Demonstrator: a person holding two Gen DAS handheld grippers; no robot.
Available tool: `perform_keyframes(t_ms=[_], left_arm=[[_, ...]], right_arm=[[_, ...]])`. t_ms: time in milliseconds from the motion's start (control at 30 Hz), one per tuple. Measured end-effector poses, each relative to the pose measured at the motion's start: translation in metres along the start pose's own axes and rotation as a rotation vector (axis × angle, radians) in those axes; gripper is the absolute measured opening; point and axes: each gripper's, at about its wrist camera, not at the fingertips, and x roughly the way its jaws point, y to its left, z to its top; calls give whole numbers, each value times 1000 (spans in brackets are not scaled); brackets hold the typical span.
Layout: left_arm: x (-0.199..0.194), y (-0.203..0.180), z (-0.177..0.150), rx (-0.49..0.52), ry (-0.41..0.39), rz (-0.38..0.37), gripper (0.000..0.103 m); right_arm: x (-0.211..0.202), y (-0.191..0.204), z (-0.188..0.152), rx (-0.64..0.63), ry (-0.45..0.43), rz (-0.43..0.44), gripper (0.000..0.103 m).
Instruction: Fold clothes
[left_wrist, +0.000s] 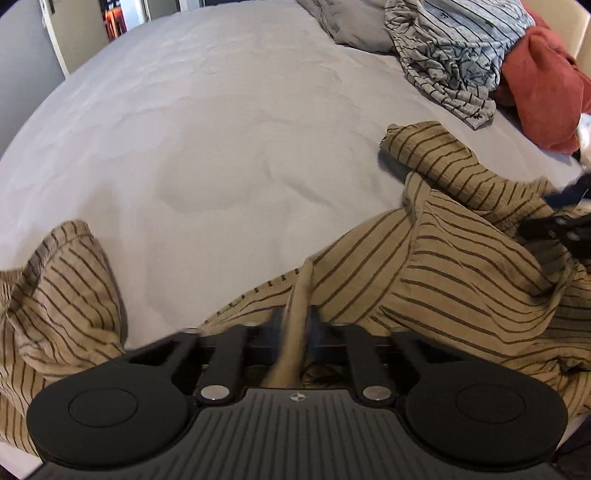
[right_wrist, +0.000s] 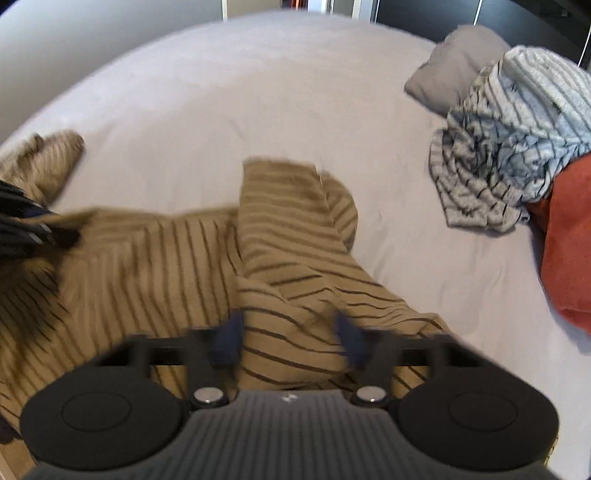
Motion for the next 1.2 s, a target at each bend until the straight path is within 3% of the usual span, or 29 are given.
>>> perform_keyframes(t_ms=[33, 167, 367, 633, 767, 967, 1000, 1100, 1167, 1200], left_arm=[[-1, 3, 0, -11, 0, -9, 2], [-21, 12, 1, -43, -60, -25, 0], [-68, -27, -20, 69, -137, -154, 0], [-130, -79, -49, 221, -238, -326, 0], [-120, -107, -75, 313, -166, -341, 0], [-107, -140, -111, 432, -66, -353, 2], [-107, -138, -114, 437, -57, -347, 4], [-112, -127, -118, 428, -68, -317, 27], [-117, -117, -118, 415, -88, -294, 48], [-119, -113, -118, 409, -98, -282, 48]], right_arm=[[2, -5, 0, 29, 16, 5, 8], [-17, -29, -1, 123, -21, -43, 5], [-82, -62, -16, 235, -72, -104, 5], [-148, -83, -99, 200, -2, -229, 5], [-157, -93, -150, 212, 99, -275, 5], [-144, -105, -209, 247, 215, -230, 8], [-143, -106, -214, 248, 223, -219, 8], [-151, -111, -224, 260, 228, -199, 15], [-162, -114, -223, 253, 214, -221, 35], [-169, -113, -221, 242, 193, -242, 38]])
